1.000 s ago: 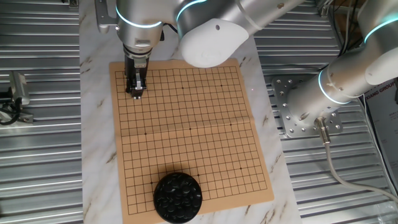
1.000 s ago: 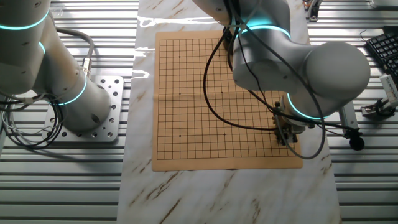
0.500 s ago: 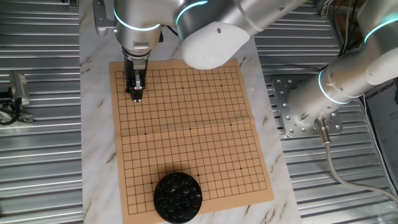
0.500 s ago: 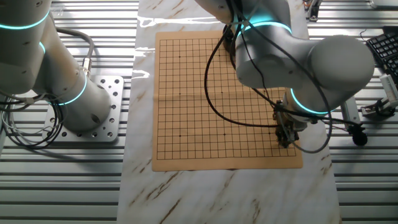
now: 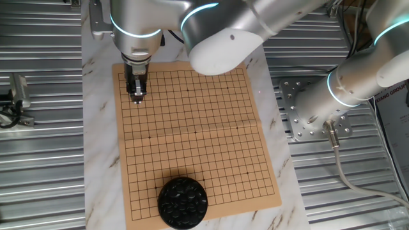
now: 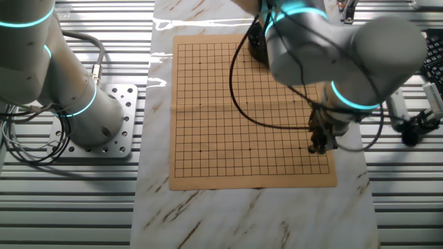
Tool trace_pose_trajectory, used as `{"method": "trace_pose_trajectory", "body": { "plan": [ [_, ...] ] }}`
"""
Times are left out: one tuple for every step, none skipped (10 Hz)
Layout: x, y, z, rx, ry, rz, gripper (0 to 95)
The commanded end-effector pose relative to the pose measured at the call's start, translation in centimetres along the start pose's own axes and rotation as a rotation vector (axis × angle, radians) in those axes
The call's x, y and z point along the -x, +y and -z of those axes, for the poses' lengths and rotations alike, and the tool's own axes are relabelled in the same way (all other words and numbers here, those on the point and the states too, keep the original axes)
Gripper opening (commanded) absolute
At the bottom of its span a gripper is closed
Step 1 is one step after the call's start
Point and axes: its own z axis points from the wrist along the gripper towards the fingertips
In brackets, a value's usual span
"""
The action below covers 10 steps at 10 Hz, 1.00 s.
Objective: Play the first move as black on the 3-4 point in the upper right corner of the Go board
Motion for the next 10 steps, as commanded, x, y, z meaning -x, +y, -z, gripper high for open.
{"method": "trace_pose_trajectory", "body": {
  "plan": [
    [0.27, 0.12, 0.61, 0.004, -0.008, -0.001, 38.0],
    [0.39, 0.37, 1.24, -0.001, -0.008, -0.001, 57.0],
    [0.43, 0.47, 1.34, -0.005, -0.009, 0.01, 57.0],
    [0.44, 0.49, 1.35, -0.007, -0.008, 0.017, 57.0],
    [0.38, 0.58, 1.4, -0.011, -0.009, 0.029, 57.0],
    [0.33, 0.63, 1.44, -0.028, -0.007, 0.051, 57.0],
    [0.29, 0.67, 1.46, -0.028, -0.005, 0.06, 57.0],
    [0.28, 0.68, 1.47, -0.027, -0.004, 0.07, 57.0],
    [0.28, 0.68, 1.47, -0.023, -0.004, 0.076, 57.0],
    [0.28, 0.68, 1.47, -0.022, -0.007, 0.082, 57.0]
  ]
}}
